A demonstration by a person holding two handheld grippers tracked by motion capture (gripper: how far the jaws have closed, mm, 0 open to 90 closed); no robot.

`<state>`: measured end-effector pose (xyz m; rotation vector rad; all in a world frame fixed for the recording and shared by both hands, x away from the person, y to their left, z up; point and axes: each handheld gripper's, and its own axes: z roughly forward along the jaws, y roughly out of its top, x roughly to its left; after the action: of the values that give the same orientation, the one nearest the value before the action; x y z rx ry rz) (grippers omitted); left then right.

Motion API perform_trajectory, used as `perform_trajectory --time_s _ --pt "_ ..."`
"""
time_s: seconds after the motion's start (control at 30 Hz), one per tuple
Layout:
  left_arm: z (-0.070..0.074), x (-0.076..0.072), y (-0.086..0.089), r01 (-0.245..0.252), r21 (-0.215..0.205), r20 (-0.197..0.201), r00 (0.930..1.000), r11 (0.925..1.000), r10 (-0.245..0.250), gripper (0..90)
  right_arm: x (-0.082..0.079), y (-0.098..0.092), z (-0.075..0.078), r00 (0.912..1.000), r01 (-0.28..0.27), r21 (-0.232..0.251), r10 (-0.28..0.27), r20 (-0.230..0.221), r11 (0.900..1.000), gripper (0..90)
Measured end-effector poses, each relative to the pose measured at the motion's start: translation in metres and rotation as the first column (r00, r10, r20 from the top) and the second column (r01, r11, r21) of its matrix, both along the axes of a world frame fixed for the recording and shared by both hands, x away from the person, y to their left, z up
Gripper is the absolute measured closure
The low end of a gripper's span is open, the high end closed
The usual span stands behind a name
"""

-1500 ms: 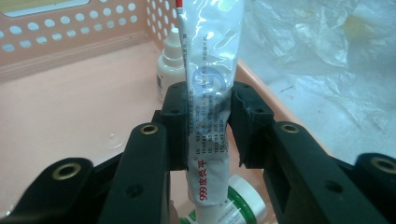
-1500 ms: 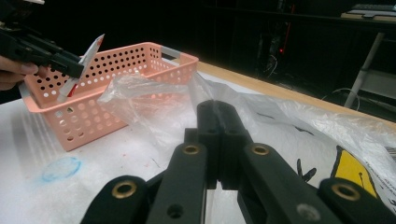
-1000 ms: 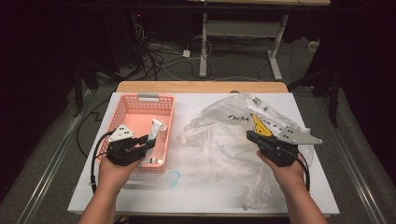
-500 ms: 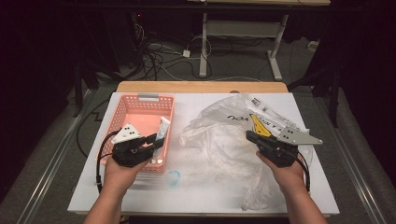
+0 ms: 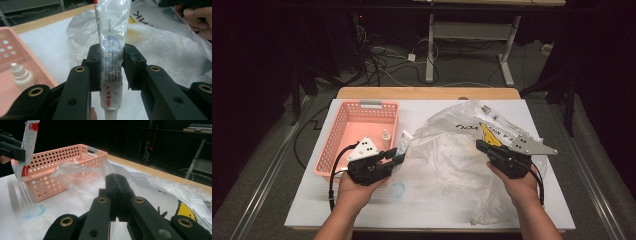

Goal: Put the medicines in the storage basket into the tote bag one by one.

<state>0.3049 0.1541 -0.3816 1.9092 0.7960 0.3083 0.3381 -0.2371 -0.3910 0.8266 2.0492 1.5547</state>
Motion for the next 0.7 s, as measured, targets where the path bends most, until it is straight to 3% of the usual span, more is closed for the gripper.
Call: perform_trajectory --time_s 0.7 --pt "-0.031 -0.003 -0.050 0.100 0.065 -0.043 0.9943 0.9928 -0.097 67.9 -0.001 0.000 0.002 1.0000 -0.003 0.002 0.003 0.007 1.000 90.0"
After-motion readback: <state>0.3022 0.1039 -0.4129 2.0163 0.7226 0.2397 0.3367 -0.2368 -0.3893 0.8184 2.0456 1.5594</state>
